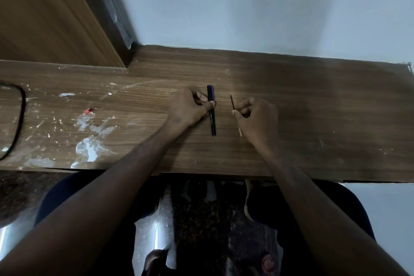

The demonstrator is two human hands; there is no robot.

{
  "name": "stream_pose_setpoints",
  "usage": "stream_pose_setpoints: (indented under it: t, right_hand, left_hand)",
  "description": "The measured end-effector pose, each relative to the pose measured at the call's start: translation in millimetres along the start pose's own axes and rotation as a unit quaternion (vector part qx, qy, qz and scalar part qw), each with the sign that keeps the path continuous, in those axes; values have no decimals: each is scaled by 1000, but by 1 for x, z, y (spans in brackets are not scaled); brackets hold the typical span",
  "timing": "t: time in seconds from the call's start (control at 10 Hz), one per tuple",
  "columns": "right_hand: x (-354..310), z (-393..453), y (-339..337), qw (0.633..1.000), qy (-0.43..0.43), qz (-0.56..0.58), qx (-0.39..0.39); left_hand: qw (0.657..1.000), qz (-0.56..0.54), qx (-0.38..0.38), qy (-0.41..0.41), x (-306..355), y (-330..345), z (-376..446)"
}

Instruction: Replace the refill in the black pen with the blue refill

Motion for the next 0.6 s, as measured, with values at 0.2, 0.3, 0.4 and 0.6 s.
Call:
stream_pose_setpoints:
  t: [0.2,0.3,0.4,0.6]
  right_hand:
    - [6,-1,12,999,5,-39,-14]
    - [-1,-1,19,1000,-1,-2,-24]
    - [2,2,22,1000,4,22,-11]
    - [-2,1,4,998,-6,44,40]
  left_hand:
    - [999,25,7,23,4,6,-1]
    - [999,38,12,33,7,6,-1]
    - [999,35,19,37,7,6,-3]
    - [983,82,49,156,29,-7,-17]
Point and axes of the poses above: each hand's wrist, its own z-axis towards the middle knuckle, its own y-axis out of the palm, x = y × z, the point moved 9 cm from there along z, towards the middle knuckle, and after that the axes turned 2 degrees about y, right-handed, at the moved point
